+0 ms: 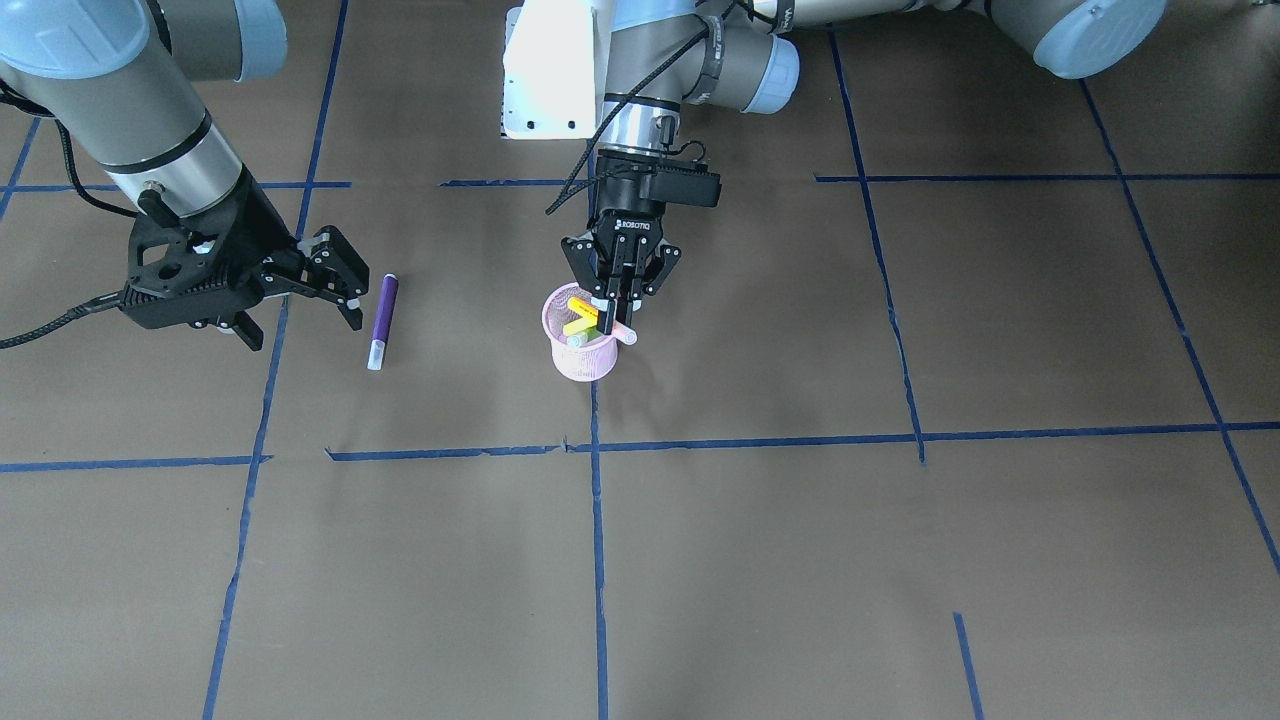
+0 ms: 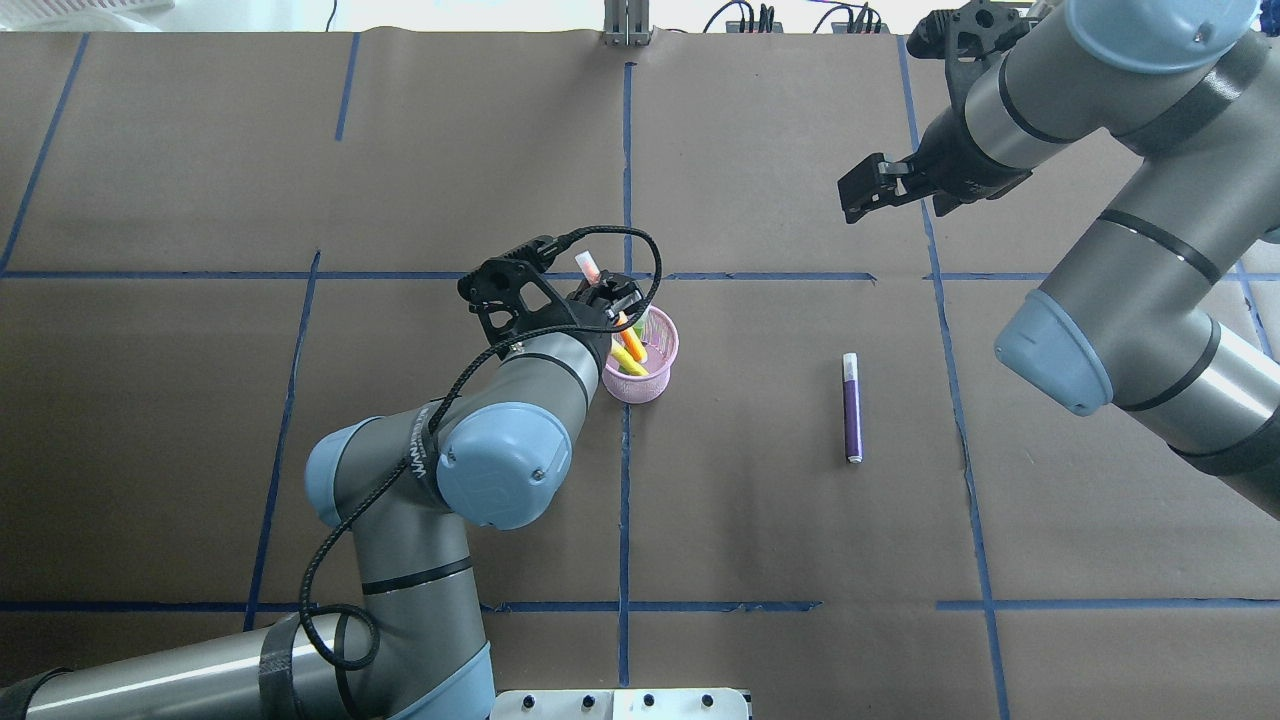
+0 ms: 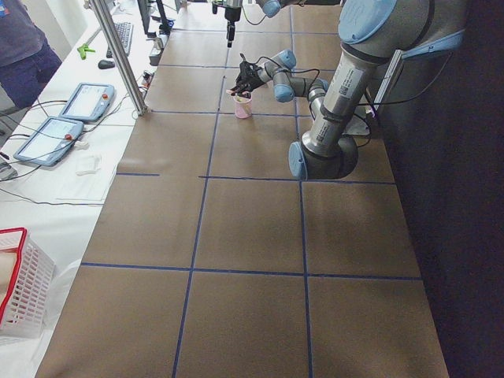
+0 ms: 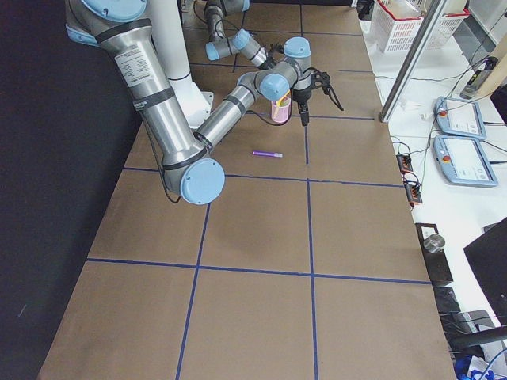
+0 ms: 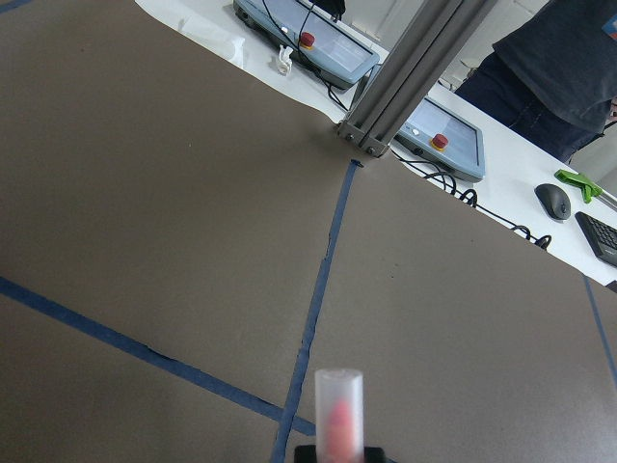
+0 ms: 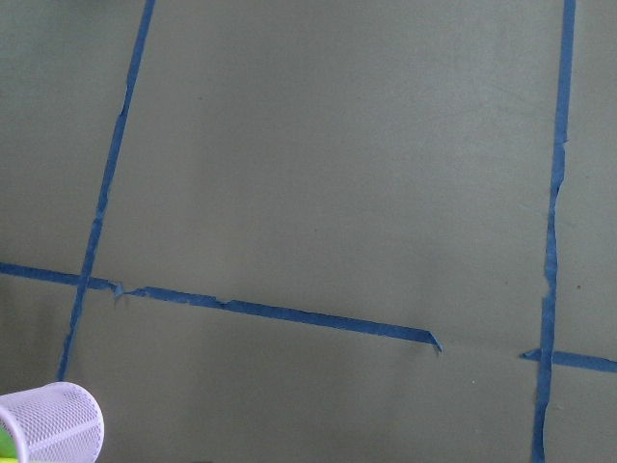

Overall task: Collect pens into pen holder
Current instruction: 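Carry the orange marker over the cup and drop it in with the left gripper, then withdraw the left gripper while the right gripper moves over the purple marker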

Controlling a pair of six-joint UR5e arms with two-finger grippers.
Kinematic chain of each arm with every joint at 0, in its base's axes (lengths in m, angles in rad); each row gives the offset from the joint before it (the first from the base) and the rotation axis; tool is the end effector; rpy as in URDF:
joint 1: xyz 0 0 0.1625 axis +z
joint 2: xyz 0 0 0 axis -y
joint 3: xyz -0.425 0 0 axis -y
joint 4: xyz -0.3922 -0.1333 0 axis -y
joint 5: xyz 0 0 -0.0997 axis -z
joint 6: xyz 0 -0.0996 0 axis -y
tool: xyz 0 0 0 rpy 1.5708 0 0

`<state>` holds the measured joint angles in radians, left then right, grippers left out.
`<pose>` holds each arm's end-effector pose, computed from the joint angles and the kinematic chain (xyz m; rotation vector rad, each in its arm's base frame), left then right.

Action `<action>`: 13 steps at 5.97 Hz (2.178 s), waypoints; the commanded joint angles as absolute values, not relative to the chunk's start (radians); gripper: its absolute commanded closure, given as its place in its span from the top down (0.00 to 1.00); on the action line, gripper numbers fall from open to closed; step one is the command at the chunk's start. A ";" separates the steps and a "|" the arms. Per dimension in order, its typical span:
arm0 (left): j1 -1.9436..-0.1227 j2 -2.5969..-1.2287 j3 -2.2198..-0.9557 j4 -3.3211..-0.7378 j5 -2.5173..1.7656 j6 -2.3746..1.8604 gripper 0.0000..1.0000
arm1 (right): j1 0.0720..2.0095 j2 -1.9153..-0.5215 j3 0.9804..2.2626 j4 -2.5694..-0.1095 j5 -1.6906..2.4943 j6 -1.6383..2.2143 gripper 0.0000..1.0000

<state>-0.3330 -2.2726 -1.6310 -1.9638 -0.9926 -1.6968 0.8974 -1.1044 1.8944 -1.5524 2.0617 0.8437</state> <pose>0.5763 -0.3980 0.1588 0.6382 1.0849 -0.7314 -0.3064 -0.5225 0.2521 0.2553 -0.8796 -0.0401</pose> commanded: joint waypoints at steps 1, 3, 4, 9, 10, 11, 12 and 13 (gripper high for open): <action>-0.333 -2.280 -1.623 -1.963 -0.994 -1.686 0.33 | 0.897 -1.106 1.894 -1.552 2.062 0.844 1.00; -0.333 -2.278 -1.649 -1.962 -0.999 -1.603 0.82 | 0.897 -1.111 1.896 -1.551 2.060 0.844 0.99; -0.333 -2.275 -1.696 -1.954 -1.005 -1.574 0.94 | 0.897 -1.111 1.902 -1.552 2.057 0.844 0.99; -0.535 -2.180 -1.944 -1.571 -1.684 -1.087 0.99 | 0.731 -1.105 1.884 -1.559 1.912 1.198 0.98; -0.605 -2.157 -1.942 -1.569 -1.806 -1.007 0.99 | 0.677 -1.103 1.829 -1.552 1.860 1.225 0.98; -0.633 -2.143 -1.942 -1.571 -1.859 -0.979 0.99 | 0.640 -1.107 1.765 -1.549 1.815 1.217 0.98; -0.637 -2.143 -1.942 -1.569 -1.861 -0.974 1.00 | 0.628 -1.112 1.746 -1.549 1.807 1.212 0.96; -0.637 -2.143 -1.942 -1.569 -1.862 -0.974 1.00 | 0.608 -1.129 1.729 -1.549 1.807 1.210 0.94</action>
